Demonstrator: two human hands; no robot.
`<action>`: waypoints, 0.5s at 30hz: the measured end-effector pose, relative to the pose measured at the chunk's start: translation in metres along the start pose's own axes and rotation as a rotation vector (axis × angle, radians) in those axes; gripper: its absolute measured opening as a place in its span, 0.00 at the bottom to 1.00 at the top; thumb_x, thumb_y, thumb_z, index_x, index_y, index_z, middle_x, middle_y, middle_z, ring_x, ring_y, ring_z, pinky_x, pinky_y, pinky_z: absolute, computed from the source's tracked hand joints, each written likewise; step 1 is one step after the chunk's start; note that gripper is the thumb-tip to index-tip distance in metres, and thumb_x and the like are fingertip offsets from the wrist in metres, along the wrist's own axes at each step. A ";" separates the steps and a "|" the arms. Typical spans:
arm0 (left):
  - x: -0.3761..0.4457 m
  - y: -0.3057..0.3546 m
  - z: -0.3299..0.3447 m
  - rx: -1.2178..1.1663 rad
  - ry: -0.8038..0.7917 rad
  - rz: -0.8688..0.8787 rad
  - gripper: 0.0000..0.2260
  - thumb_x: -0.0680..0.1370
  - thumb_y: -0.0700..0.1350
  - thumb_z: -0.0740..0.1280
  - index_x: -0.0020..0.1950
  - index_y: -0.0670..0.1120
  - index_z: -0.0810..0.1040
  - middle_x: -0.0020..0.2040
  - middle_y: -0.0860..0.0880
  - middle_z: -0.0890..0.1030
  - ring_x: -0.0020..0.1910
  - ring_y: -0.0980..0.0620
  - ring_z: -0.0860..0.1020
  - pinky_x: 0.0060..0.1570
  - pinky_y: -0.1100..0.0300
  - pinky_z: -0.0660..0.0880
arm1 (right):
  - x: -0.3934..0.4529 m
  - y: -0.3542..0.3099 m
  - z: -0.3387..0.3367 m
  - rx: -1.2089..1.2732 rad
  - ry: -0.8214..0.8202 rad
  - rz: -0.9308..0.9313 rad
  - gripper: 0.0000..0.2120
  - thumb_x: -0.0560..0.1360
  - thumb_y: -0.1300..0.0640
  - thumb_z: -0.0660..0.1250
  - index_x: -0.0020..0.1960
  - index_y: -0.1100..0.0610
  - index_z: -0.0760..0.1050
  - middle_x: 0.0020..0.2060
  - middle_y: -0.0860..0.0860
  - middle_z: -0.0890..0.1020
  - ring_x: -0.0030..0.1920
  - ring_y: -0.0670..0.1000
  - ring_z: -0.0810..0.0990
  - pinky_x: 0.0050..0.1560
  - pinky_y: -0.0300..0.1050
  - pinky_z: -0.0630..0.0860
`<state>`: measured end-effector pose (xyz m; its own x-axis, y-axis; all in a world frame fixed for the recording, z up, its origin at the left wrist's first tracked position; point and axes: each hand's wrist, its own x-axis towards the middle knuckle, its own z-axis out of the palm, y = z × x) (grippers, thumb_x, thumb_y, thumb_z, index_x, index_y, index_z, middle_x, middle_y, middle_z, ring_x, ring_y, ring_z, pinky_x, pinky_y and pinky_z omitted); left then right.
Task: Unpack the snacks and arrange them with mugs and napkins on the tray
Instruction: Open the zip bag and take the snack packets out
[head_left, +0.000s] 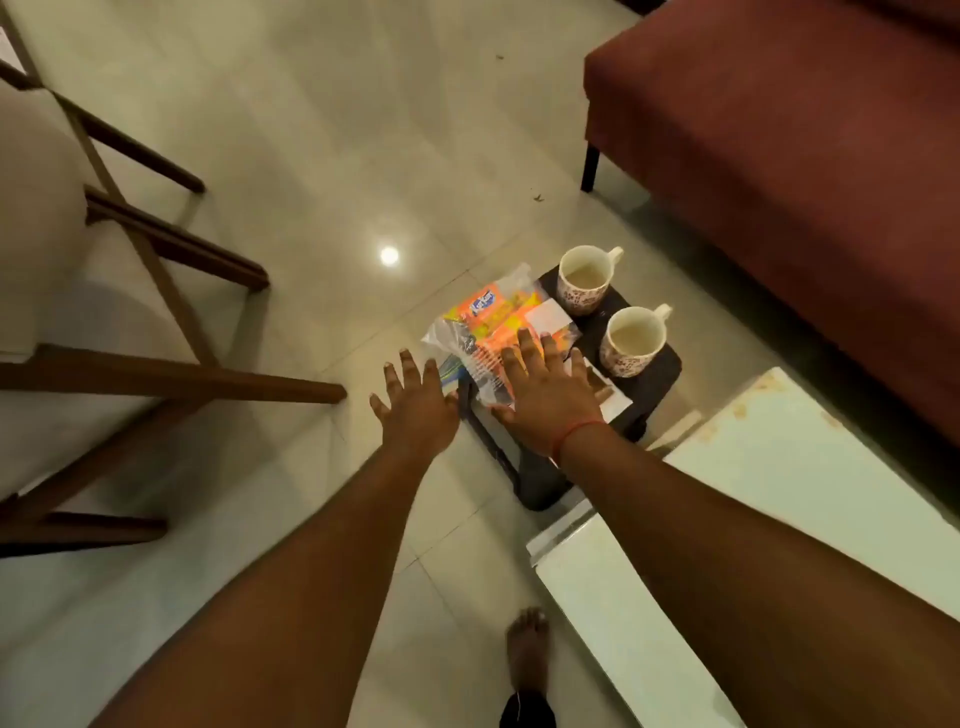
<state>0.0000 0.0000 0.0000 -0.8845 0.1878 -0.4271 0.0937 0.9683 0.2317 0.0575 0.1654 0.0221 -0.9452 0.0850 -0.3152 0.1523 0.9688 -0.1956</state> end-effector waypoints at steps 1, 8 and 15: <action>0.009 -0.002 0.004 -0.102 0.033 -0.048 0.32 0.81 0.52 0.61 0.80 0.47 0.49 0.81 0.43 0.47 0.80 0.40 0.46 0.73 0.35 0.50 | 0.009 -0.004 0.005 -0.017 -0.005 -0.006 0.39 0.77 0.33 0.53 0.80 0.52 0.46 0.80 0.55 0.45 0.79 0.61 0.45 0.75 0.68 0.47; 0.062 -0.004 0.027 -0.827 0.027 -0.298 0.35 0.78 0.43 0.70 0.79 0.45 0.54 0.73 0.43 0.71 0.69 0.42 0.72 0.62 0.51 0.71 | 0.051 -0.024 0.059 0.037 0.039 0.016 0.43 0.75 0.40 0.65 0.79 0.54 0.45 0.79 0.57 0.48 0.78 0.65 0.49 0.72 0.69 0.54; 0.075 -0.007 0.022 -0.749 0.131 -0.280 0.09 0.80 0.44 0.66 0.59 0.43 0.78 0.57 0.44 0.81 0.56 0.47 0.79 0.58 0.51 0.79 | 0.058 -0.026 0.080 0.055 0.092 0.025 0.34 0.80 0.55 0.64 0.79 0.54 0.48 0.79 0.57 0.52 0.77 0.66 0.53 0.70 0.66 0.64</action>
<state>-0.0567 0.0112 -0.0528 -0.8802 -0.1113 -0.4614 -0.4295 0.6003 0.6746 0.0216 0.1262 -0.0649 -0.9632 0.1321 -0.2339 0.1890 0.9520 -0.2406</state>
